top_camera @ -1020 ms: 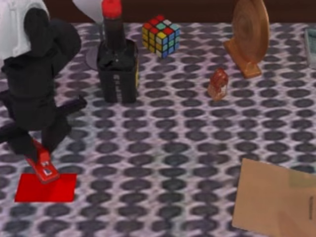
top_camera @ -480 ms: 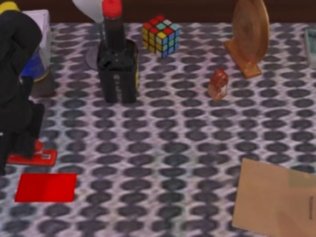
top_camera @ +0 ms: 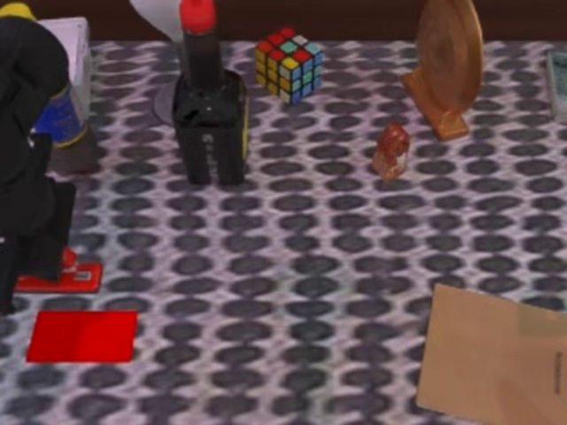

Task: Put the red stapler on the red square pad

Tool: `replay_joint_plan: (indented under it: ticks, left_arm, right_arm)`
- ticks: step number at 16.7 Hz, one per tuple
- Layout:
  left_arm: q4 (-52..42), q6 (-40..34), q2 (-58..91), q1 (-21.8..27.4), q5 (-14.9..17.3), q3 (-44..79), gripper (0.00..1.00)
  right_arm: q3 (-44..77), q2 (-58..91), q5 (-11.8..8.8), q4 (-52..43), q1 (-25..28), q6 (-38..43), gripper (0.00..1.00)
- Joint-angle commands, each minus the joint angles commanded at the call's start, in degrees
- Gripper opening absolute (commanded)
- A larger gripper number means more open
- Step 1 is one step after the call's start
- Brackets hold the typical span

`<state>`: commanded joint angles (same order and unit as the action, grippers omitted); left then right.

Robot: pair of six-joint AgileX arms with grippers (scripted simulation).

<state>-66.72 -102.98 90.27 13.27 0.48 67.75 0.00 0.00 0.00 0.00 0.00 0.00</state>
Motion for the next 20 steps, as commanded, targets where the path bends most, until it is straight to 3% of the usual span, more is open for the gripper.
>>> replay_joint_plan:
  ticks: [10, 16, 20]
  left_arm:
    - [21.44, 0.98, 6.89, -1.14, 0.05, -14.21, 0.00]
    - [23.64, 1.01, 7.67, -1.31, 0.11, -15.83, 0.00]
    - [23.64, 1.01, 7.67, -1.31, 0.11, -15.83, 0.30]
  right_arm:
    - [0.00, 0.00, 0.00, 0.00, 0.00, 0.00, 1.00]
    - [0.00, 0.00, 0.00, 0.00, 0.00, 0.00, 1.00]
    - [0.00, 0.00, 0.00, 0.00, 0.00, 0.00, 1.00]
